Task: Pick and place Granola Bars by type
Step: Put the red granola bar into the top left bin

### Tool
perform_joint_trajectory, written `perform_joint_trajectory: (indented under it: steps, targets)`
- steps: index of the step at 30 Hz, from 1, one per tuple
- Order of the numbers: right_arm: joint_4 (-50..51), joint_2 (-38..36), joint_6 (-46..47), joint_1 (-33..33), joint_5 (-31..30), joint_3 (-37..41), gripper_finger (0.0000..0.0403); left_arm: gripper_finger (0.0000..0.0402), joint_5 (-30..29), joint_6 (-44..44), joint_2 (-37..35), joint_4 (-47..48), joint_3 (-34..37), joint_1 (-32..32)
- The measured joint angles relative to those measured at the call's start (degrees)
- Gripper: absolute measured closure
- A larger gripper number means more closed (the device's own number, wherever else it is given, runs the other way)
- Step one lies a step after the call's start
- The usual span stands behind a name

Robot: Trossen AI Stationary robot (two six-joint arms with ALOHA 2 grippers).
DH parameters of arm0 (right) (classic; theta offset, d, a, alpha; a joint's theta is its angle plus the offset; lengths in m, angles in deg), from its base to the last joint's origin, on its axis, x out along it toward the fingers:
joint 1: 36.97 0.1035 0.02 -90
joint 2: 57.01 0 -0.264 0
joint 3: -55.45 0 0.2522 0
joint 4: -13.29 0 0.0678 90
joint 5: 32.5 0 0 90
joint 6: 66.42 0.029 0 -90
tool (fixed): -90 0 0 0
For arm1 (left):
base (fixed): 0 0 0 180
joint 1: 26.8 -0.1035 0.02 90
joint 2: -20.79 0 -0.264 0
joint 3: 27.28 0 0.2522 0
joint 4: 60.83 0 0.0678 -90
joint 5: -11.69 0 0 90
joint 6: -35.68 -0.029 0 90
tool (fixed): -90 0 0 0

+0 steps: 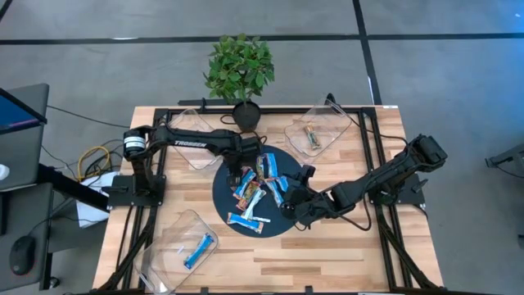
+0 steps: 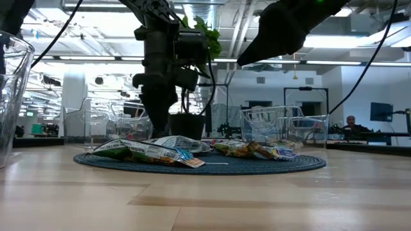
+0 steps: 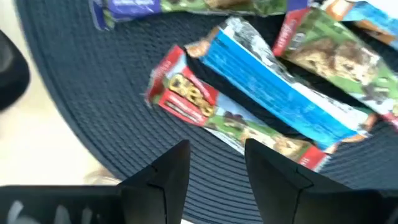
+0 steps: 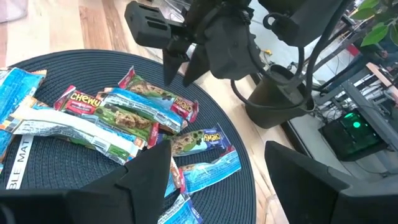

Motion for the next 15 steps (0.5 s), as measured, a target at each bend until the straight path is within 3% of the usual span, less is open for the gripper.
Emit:
perform_joint_trajectory:
  steps: [6,15]
  targets:
    - [0.0,0.0,0.4,0.0,0.0,0.0,0.0148,0.0253,2.7,1.0,0.0,0.2,0.0,-0.1]
    - [0.0,0.0,0.5,0.0,1.5,0.0,0.0148,0.0253,2.3,2.8,-0.1,-4.6,2.0,-0.1]
